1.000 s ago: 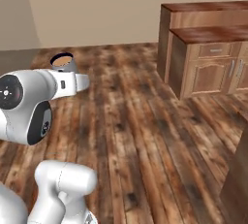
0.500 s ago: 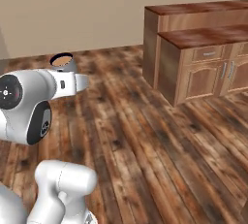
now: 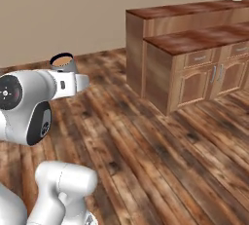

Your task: Pick the cup of tea, navigate to the dining table, and place it on the saucer.

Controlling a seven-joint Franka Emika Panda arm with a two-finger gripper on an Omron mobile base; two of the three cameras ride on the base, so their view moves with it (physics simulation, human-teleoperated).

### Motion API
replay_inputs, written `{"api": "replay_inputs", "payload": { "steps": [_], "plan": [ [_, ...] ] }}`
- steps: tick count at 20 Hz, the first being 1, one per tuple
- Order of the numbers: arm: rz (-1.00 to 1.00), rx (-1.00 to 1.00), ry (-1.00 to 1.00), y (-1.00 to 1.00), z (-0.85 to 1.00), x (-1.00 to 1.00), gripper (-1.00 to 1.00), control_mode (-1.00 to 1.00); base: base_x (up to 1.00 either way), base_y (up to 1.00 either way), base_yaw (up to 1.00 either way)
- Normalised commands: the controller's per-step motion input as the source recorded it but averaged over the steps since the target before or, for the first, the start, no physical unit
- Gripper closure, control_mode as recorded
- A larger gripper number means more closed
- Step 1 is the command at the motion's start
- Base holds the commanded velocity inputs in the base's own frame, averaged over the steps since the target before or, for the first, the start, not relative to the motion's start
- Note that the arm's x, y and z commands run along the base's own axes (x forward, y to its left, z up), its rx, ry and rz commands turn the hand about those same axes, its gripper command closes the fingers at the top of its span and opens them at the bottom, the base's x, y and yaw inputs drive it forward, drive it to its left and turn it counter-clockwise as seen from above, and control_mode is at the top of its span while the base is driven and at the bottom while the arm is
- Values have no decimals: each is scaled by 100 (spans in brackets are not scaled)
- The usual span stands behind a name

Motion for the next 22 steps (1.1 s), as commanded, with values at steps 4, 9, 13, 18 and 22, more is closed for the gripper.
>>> {"api": "replay_inputs", "payload": {
  "steps": [4,9,13,18,22],
  "plan": [
    [0,0,0,0,0,0,100,100,100,100,-23],
    [0,0,0,0,0,0,100,100,100,100,-19],
    [0,0,0,0,0,0,100,100,100,100,-19],
    [0,0,0,0,0,0,100,100,100,100,-17],
    [0,0,0,0,0,0,100,100,100,100,-17]
  ]
}}
